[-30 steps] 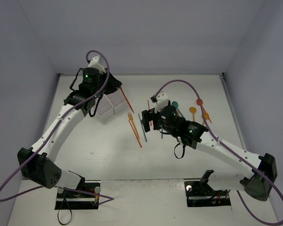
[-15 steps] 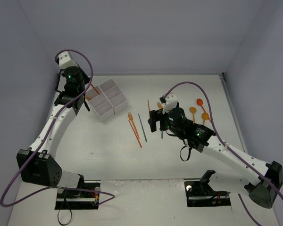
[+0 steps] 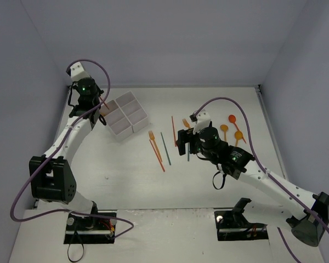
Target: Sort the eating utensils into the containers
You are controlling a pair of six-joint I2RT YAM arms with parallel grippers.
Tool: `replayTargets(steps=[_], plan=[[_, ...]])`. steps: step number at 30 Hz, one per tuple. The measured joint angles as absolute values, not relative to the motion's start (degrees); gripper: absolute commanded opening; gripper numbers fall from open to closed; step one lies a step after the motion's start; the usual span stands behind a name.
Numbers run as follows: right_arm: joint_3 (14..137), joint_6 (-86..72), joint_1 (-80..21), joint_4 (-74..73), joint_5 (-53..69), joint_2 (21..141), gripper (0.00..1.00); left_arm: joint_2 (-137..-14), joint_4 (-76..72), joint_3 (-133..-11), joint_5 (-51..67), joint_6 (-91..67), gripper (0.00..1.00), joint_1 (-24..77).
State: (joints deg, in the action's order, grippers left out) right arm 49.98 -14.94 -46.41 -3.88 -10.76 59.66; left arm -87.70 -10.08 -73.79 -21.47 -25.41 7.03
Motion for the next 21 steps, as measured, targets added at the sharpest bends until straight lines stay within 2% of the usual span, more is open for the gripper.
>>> replayTargets(steps=[8, 10, 11, 14, 18, 21], plan=[[49.1, -15.5, -46.0, -4.2, -11.3, 61.4, 0.80, -87.6, -10.8, -66.9, -21.4, -25.7, 0.11, 7.0], [48.9, -15.9, -45.8, -4.2, -11.4, 62.8, 0.80, -87.3, -10.8, -65.6, -21.3, -25.8, 0.16, 7.0], [48.8, -16.1, -45.7, -4.2, -11.4, 63.5, 0.79, -87.0, -10.8, -65.0, -21.2, -25.8, 0.19, 7.0], [48.8, -16.6, -45.7, -4.2, -11.4, 65.9, 0.77, -85.9, -10.7, -63.8, -20.9, -25.9, 0.36, 7.0], [48.8, -17.0, -45.7, -4.2, -11.2, 69.1, 0.67, -83.0, -10.1, -63.0, -20.6, -25.5, 0.53, 7.0], [49.5, -17.7, -45.7, -4.2, -10.8, 72.9, 0.59, -80.1, -8.9, -63.0, -20.0, -25.0, 0.61, 7.0]])
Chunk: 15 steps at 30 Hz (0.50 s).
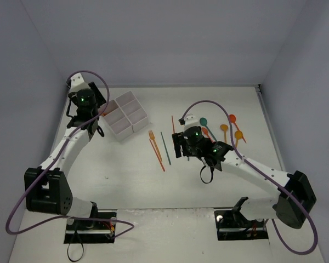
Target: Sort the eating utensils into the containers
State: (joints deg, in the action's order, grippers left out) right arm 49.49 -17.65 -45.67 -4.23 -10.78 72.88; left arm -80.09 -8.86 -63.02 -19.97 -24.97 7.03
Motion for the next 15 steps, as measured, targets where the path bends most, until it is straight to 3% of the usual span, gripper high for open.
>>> replayTargets(steps=[5, 15], plan=[[52.9, -19.2, -45.7, -4.6, -9.3, 81.7, 0.46, -76.3, 1.3, -68.2, -16.9, -24.2, 0.64, 7.0], [59.7, -21.6, -46.2, -5.4, -6.8, 96.5, 0.46, -69.2, 24.4, -77.0, -0.9, -26.4, 0.72, 7.1]])
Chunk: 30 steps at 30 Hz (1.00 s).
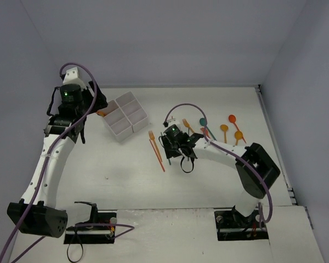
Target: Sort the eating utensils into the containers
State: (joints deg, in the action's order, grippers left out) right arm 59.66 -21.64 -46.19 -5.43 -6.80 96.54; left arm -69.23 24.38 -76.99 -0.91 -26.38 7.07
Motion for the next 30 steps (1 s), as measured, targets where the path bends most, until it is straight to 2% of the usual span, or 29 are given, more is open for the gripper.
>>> replayTargets(steps=[4, 5, 9, 12, 14, 16, 26, 30], plan=[[61.7, -22.8, -46.3, -5.7, -6.3, 101.5, 0.45, -67.7, 29.8, -76.9, 5.5, -27.9, 0.73, 7.3], [62.1, -23.0, -46.3, -5.7, -6.3, 102.7, 0.44, -67.5, 30.8, -76.8, 6.8, -28.2, 0.79, 7.4], [63.3, -23.9, -46.6, -6.0, -6.6, 105.5, 0.37, -66.4, 33.3, -75.1, 11.4, -30.2, 0.80, 7.7], [64.2, -24.2, -46.6, -5.8, -6.6, 106.4, 0.25, -66.3, 34.5, -74.5, 14.0, -31.4, 0.80, 8.1], [64.5, -24.3, -46.7, -5.8, -6.9, 106.7, 0.10, -66.3, 34.7, -74.3, 15.0, -32.1, 0.80, 8.7], [64.8, -24.5, -46.7, -5.8, -7.2, 107.0, 0.01, -66.3, 34.7, -74.3, 15.6, -32.6, 0.80, 9.8], [65.1, -23.9, -46.6, -6.5, -8.6, 106.7, 0.00, -71.9, 34.6, -76.7, 15.4, -34.0, 0.80, 19.8], [63.5, -22.7, -46.6, -7.5, -9.6, 100.5, 0.00, -75.7, 34.3, -78.9, 15.2, -35.4, 0.80, 22.9]])
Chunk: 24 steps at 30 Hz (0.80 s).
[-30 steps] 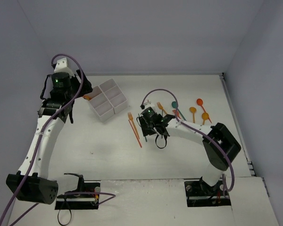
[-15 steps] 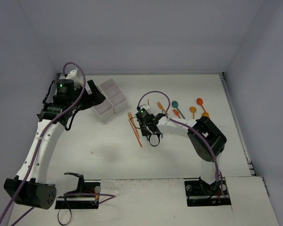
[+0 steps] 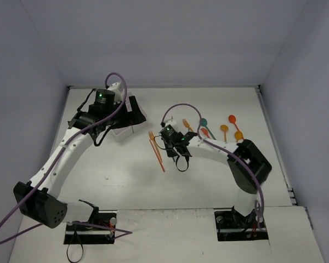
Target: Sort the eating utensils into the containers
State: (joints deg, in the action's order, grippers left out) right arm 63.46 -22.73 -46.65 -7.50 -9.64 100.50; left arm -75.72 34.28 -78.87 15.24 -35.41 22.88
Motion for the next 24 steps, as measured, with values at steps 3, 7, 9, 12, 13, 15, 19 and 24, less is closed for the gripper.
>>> replayTargets(steps=[3, 7, 9, 12, 13, 15, 19, 24], plan=[[61.9, -21.5, -46.7, -6.8, -9.7, 90.8, 0.00, -78.2, 32.6, -80.3, 15.5, -36.7, 0.77, 24.5], [60.1, -19.9, -46.9, -3.4, -9.0, 78.7, 0.00, -80.4, 29.2, -81.5, 16.4, -39.0, 0.72, 26.5], [59.0, -19.1, -47.0, -2.0, -8.5, 74.9, 0.00, -81.3, 26.5, -81.8, 17.0, -40.1, 0.70, 27.6], [57.3, -18.2, -47.0, -0.4, -7.5, 71.9, 0.00, -82.5, 22.6, -82.2, 17.8, -41.7, 0.69, 29.6], [56.8, -18.0, -47.1, -0.4, -7.3, 71.5, 0.00, -82.9, 21.5, -82.4, 18.0, -42.1, 0.69, 30.2], [56.4, -17.6, -47.2, -0.4, -7.0, 71.2, 0.00, -83.8, 19.4, -82.8, 18.3, -42.9, 0.68, 31.2], [56.3, -17.1, -47.4, -0.3, -6.6, 71.1, 0.00, -85.2, 16.4, -83.2, 18.7, -44.0, 0.67, 32.4], [56.3, -16.6, -47.4, -0.2, -6.3, 71.1, 0.00, -87.4, 15.0, -83.8, 18.8, -44.7, 0.63, 33.1]])
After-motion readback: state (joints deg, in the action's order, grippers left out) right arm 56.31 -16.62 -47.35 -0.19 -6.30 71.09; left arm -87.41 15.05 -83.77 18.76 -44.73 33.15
